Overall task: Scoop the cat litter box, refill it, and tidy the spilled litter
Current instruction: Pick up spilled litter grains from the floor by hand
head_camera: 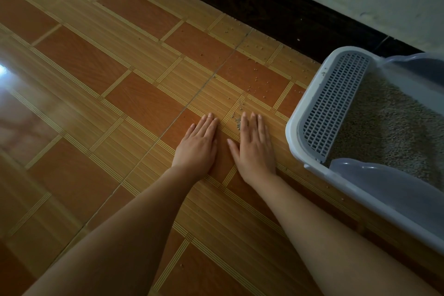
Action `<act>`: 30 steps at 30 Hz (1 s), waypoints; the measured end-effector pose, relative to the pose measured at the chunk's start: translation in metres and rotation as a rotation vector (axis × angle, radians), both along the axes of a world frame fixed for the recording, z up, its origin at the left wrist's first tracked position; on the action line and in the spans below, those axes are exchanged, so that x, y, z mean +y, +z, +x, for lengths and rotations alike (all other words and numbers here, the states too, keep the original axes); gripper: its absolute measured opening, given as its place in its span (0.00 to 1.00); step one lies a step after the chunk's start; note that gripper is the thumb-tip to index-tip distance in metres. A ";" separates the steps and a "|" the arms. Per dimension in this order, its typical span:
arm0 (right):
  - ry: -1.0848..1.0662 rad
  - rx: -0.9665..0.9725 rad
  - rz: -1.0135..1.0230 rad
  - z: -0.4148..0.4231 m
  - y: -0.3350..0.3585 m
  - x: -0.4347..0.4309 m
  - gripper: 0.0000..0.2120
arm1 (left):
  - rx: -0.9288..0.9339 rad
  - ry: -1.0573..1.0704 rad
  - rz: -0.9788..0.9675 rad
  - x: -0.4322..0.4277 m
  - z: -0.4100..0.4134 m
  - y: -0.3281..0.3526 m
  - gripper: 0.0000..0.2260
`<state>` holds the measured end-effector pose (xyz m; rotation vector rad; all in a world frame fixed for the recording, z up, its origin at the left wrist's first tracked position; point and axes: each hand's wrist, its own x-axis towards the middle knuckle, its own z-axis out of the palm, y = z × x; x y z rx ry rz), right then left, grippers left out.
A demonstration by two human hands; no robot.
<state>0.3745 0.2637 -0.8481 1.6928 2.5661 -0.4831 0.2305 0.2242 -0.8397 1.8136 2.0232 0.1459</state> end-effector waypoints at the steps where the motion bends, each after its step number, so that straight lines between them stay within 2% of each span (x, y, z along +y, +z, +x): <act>1: 0.000 0.017 -0.004 -0.001 0.000 0.001 0.33 | 0.001 -0.003 -0.001 0.000 0.000 0.000 0.24; 10: 0.016 0.256 -0.051 0.005 0.004 0.010 0.31 | 0.012 -0.009 0.002 0.000 -0.001 -0.002 0.24; 16: 0.149 0.193 -0.094 -0.007 0.007 0.030 0.26 | 0.011 -0.013 0.008 0.000 -0.001 -0.004 0.24; 22: 0.249 0.168 -0.039 -0.002 0.001 0.030 0.23 | 0.002 -0.015 0.016 0.000 -0.003 -0.006 0.24; 26: 0.253 0.178 -0.002 0.006 -0.004 0.022 0.23 | 0.001 -0.019 0.014 0.000 -0.003 -0.005 0.24; 30: 0.224 0.253 0.030 0.013 -0.001 0.015 0.29 | 0.003 -0.019 0.006 0.000 -0.003 -0.004 0.24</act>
